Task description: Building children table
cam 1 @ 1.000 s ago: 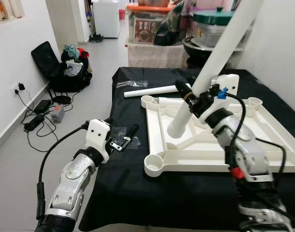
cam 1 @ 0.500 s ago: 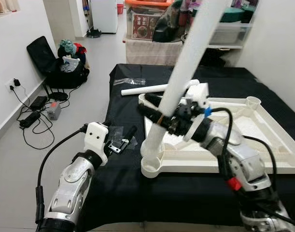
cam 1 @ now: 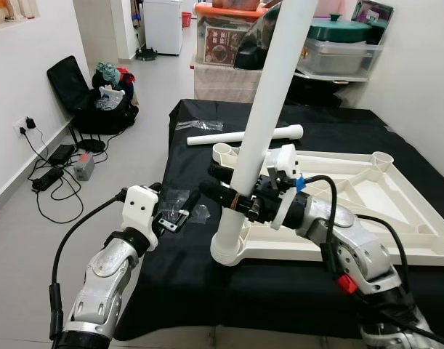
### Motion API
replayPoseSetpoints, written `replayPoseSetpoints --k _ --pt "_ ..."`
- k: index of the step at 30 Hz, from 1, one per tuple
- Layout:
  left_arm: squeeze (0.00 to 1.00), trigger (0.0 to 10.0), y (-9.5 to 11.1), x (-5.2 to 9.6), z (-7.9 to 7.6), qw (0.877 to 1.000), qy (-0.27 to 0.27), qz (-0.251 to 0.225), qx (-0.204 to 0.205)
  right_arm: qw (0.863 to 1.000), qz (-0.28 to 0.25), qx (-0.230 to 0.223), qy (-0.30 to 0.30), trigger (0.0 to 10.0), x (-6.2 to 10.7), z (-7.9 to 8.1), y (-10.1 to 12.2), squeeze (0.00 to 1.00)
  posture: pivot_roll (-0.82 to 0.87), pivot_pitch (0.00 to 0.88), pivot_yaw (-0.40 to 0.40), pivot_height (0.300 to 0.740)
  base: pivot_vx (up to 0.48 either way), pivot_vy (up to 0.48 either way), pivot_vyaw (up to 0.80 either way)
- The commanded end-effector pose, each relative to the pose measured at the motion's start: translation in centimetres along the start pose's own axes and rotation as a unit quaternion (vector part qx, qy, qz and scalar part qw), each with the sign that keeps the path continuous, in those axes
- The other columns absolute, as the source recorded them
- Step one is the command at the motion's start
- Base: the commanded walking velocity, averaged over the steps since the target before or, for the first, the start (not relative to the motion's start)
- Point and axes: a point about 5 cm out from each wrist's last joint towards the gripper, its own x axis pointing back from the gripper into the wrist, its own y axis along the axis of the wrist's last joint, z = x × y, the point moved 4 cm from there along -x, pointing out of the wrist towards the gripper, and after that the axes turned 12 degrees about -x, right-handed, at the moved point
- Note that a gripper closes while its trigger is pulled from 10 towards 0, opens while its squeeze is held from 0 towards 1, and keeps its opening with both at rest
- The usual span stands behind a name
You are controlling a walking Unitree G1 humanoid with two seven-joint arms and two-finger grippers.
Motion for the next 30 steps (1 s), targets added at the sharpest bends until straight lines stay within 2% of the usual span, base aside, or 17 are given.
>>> replayPoseSetpoints --k 1,3,6,14,19,22,24,26,30 --pt "0.0 10.0 -0.1 -0.2 -0.3 1.0 -0.005 0.001 -0.004 0.999 -0.004 0.004 -0.033 10.0 0.5 -1.4 0.1 0.0 0.1 0.0 -0.096 0.74 0.0 0.0 0.0" --pt "0.0 10.0 0.0 -0.1 -0.1 1.0 -0.003 0.0 -0.003 0.998 -0.014 0.005 -0.053 10.0 0.6 -2.2 0.4 0.0 0.11 0.0 -0.099 0.74 0.0 0.0 0.0" --pt "0.0 10.0 -0.1 0.1 -0.1 1.0 -0.003 0.001 -0.003 0.998 -0.022 0.007 -0.061 10.0 0.5 -2.5 0.7 0.0 0.11 0.0 -0.1 0.74 0.0 0.0 0.0" --pt "0.0 10.0 -0.2 0.0 -0.5 1.0 -0.008 0.0 -0.001 0.998 -0.019 0.013 -0.056 10.0 0.3 -2.5 0.5 0.0 0.09 0.0 -0.093 0.74 0.0 0.0 0.0" --pt "0.0 10.0 -0.1 -0.2 -0.5 1.0 -0.01 0.0 -0.001 0.999 -0.004 0.003 -0.036 10.0 0.6 -1.4 -0.5 0.0 0.09 0.0 -0.089 0.74 0.0 0.0 0.0" --pt "0.0 10.0 -0.3 -0.1 -0.2 1.0 -0.01 0.003 -0.004 1.0 0.012 0.003 -0.014 10.0 0.8 -0.2 -1.4 0.0 0.09 0.0 -0.088 0.74 0.0 0.0 0.0" --pt "0.0 10.0 -0.4 -0.1 -0.2 1.0 -0.01 0.003 -0.004 1.0 0.013 0.003 -0.013 10.0 0.8 -0.2 -1.5 0.0 0.09 0.0 -0.088 0.74 0.0 0.0 0.0" --pt "0.0 10.0 -0.4 -0.3 -0.2 1.0 -0.009 0.004 -0.004 1.0 0.012 -0.014 -0.005 10.0 0.7 0.9 -2.2 0.0 0.07 0.0 -0.079 0.74 0.0 0.0 0.0" --pt "0.0 10.0 -0.4 -0.5 -0.3 1.0 -0.011 0.003 -0.003 0.999 0.013 -0.031 0.0 10.0 0.7 1.8 -3.2 0.0 0.07 0.0 -0.077 0.74 0.0 0.0 0.0"
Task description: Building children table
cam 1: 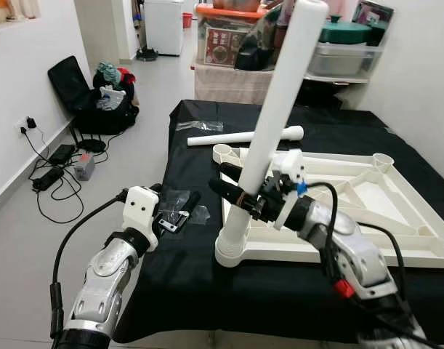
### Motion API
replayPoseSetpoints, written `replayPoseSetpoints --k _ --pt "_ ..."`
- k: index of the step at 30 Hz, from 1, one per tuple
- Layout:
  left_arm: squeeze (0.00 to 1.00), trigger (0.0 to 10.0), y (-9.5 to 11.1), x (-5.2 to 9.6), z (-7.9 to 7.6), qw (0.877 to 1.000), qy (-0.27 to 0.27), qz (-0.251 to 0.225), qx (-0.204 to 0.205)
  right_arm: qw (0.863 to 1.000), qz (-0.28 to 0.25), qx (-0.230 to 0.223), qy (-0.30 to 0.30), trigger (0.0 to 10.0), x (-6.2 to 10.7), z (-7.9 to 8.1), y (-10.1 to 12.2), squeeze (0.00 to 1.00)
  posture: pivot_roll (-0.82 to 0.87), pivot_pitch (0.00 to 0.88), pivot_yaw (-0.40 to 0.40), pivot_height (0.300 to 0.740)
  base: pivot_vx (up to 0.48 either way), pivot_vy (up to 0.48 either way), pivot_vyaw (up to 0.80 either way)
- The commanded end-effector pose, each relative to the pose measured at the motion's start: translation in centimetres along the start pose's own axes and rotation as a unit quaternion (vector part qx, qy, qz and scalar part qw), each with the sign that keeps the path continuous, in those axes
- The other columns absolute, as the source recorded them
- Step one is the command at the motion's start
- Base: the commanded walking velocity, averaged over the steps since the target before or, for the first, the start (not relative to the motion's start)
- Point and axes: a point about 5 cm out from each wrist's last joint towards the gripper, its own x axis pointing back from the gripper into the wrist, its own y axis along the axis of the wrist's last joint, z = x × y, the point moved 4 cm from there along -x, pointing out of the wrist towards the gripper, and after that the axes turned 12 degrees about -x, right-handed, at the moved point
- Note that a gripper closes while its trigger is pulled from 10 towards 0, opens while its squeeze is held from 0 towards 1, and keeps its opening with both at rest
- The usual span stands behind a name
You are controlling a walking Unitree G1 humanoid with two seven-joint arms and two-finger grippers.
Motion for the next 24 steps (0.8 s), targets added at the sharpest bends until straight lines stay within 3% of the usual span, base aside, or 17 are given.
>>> replayPoseSetpoints --k 1,11,14,24 --pt "0.0 10.0 0.2 -0.3 -0.4 1.0 -0.008 -0.004 -0.004 0.999 0.029 -0.04 0.013 10.0 -0.1 1.0 -2.2 0.0 0.07 0.0 -0.077 0.74 0.0 0.0 0.0" --pt "0.0 10.0 0.0 -0.4 0.1 1.0 -0.008 -0.001 -0.006 0.995 0.049 -0.081 0.024 10.0 0.0 1.5 -3.6 0.0 0.08 0.0 -0.077 0.74 0.0 0.0 0.0" --pt "0.0 10.0 0.0 -0.6 0.0 1.0 -0.008 -0.002 -0.002 0.986 0.098 -0.101 0.09 10.0 1.5 2.8 -4.0 0.0 0.08 0.0 -0.078 0.74 0.0 0.0 0.0" --pt "0.0 10.0 -0.4 -0.4 0.0 1.0 -0.007 0.003 0.0 0.977 0.143 -0.096 0.125 10.0 3.2 3.1 -4.1 0.0 0.08 0.0 -0.087 0.74 0.0 0.0 0.0"
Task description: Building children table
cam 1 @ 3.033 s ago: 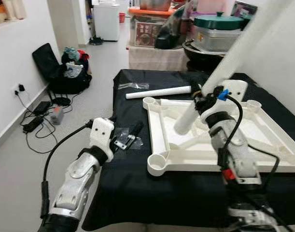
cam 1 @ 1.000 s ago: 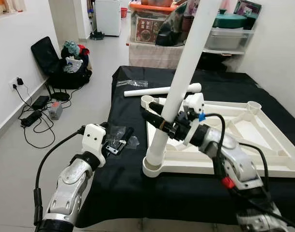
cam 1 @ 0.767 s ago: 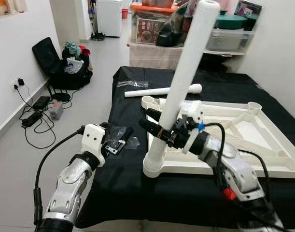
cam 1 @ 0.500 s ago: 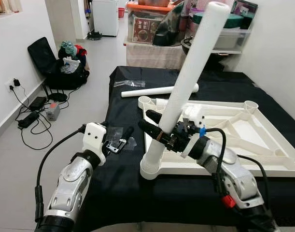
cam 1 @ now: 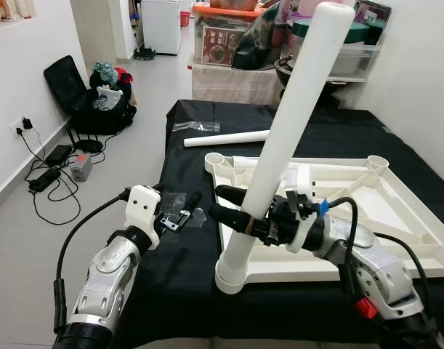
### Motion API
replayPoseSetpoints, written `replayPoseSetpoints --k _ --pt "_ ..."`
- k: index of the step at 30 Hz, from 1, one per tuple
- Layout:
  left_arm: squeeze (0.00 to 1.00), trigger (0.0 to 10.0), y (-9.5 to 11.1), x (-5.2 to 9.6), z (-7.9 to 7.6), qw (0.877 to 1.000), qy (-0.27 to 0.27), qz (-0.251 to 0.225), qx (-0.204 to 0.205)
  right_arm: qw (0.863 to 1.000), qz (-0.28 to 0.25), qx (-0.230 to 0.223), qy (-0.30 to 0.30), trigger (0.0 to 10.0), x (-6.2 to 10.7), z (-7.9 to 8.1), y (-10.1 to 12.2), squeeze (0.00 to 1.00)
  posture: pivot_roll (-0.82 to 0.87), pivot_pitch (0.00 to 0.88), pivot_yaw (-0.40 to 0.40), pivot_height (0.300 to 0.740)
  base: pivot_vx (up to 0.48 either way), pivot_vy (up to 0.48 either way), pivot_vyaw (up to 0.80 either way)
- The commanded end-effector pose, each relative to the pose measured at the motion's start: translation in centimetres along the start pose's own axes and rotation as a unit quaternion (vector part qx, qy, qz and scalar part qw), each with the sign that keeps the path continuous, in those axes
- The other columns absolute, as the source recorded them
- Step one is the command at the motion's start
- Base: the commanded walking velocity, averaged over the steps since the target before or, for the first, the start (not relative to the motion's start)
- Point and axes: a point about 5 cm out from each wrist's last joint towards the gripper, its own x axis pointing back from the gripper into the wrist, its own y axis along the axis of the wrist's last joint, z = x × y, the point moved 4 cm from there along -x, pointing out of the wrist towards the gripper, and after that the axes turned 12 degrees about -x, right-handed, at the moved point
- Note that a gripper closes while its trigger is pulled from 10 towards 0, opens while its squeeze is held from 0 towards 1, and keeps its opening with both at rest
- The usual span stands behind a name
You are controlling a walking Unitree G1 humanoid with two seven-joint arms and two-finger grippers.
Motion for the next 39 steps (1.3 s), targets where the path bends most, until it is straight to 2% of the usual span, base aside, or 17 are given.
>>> replayPoseSetpoints --k 1,9,14,20,29,39 --pt "0.0 10.0 -0.4 0.0 -0.1 1.0 -0.002 0.005 -0.001 0.995 0.065 -0.077 0.01 10.0 0.2 0.2 -3.8 0.0 0.08 0.0 -0.086 0.74 0.0 0.0 0.0" --pt "0.0 10.0 -0.4 -0.1 -0.3 1.0 -0.005 0.005 0.0 0.995 0.071 -0.075 0.005 10.0 0.1 -0.2 -3.9 0.0 0.07 0.0 -0.084 0.74 0.0 0.0 0.0" --pt "0.0 10.0 -0.5 0.1 -0.2 1.0 0.0 0.008 0.004 0.995 0.063 -0.079 -0.004 10.0 -0.3 -1.4 -3.5 0.0 0.09 0.0 -0.101 0.74 0.0 0.0 0.0" --pt "0.0 10.0 -0.8 0.5 0.0 1.0 0.006 0.011 0.004 0.996 0.052 -0.069 -0.022 10.0 -0.7 -2.2 -3.2 0.0 0.09 0.0 -0.105 0.74 0.0 0.0 0.0" --pt "0.0 10.0 -0.8 0.3 0.0 1.0 0.005 0.012 0.004 0.996 0.042 -0.069 -0.039 10.0 -0.7 -2.2 -3.5 0.0 0.08 0.0 -0.097 0.74 0.0 0.0 0.0" --pt "0.0 10.0 -0.9 0.2 -0.1 1.0 0.002 0.011 0.004 0.992 0.008 -0.075 -0.104 10.0 -0.2 -2.8 -3.8 0.0 0.06 0.0 -0.079 0.74 0.0 0.0 0.0"
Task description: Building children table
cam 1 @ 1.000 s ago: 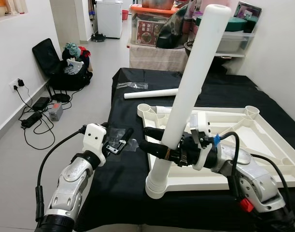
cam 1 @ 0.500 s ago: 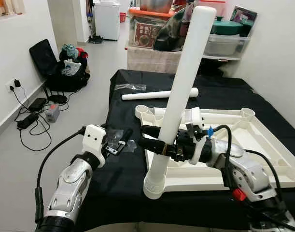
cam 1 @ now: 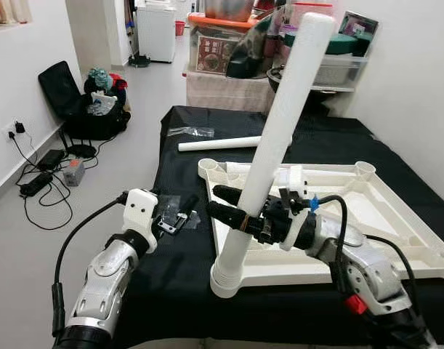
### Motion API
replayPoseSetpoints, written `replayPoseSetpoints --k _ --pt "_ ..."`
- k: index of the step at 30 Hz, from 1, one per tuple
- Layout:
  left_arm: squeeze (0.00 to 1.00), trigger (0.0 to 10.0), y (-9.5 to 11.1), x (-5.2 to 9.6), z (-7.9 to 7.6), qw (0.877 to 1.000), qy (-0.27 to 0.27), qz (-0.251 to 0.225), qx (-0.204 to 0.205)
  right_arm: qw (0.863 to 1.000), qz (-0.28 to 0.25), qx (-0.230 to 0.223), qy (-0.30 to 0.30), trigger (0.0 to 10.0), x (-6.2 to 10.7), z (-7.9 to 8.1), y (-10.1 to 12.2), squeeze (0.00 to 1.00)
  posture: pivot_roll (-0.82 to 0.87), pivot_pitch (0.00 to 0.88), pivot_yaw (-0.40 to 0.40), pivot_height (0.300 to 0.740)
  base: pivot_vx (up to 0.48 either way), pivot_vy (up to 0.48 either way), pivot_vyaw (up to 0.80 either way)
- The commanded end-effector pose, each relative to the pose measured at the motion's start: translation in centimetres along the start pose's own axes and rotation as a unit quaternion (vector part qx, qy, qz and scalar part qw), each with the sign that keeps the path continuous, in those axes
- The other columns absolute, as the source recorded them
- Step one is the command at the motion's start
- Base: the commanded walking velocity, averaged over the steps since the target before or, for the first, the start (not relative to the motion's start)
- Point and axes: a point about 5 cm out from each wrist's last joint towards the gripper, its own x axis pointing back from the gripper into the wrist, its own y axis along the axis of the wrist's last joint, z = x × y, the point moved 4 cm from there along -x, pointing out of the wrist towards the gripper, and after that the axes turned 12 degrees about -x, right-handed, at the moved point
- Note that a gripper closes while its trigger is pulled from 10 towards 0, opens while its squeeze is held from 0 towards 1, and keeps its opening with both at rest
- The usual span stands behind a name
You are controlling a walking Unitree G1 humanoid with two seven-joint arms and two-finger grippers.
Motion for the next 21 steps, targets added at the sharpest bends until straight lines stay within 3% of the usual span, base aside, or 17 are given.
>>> replayPoseSetpoints --k 1,5,9,16,21 --pt "0.0 10.0 0.1 -0.2 -0.1 1.0 -0.004 -0.003 -0.002 0.997 0.041 -0.031 -0.056 10.0 0.6 -1.4 -2.9 0.0 0.05 0.0 -0.076 0.74 0.0 0.0 0.0" --pt "0.0 10.0 0.2 -0.4 -0.2 1.0 -0.005 -0.005 -0.002 0.995 0.042 -0.025 -0.083 10.0 0.6 -1.5 -3.3 0.0 0.05 0.0 -0.076 0.74 0.0 0.0 0.0" --pt "0.0 10.0 0.3 -0.6 -0.2 1.0 -0.005 -0.007 -0.002 0.988 0.088 0.004 -0.125 10.0 0.6 -1.4 -4.7 0.0 0.05 0.0 -0.071 0.74 0.0 0.0 0.0" --pt "0.0 10.0 0.2 -0.6 0.1 1.0 -0.002 -0.006 -0.003 0.977 0.131 0.011 -0.168 10.0 0.5 -1.6 -5.9 0.0 0.04 0.0 -0.071 0.74 0.0 0.0 0.0" --pt "0.0 10.0 0.2 -0.9 -0.1 1.0 0.001 -0.008 0.0 0.949 0.153 -0.027 -0.273 10.0 1.0 -3.8 -7.6 0.0 0.04 0.0 -0.08 0.74 0.0 0.0 0.0"
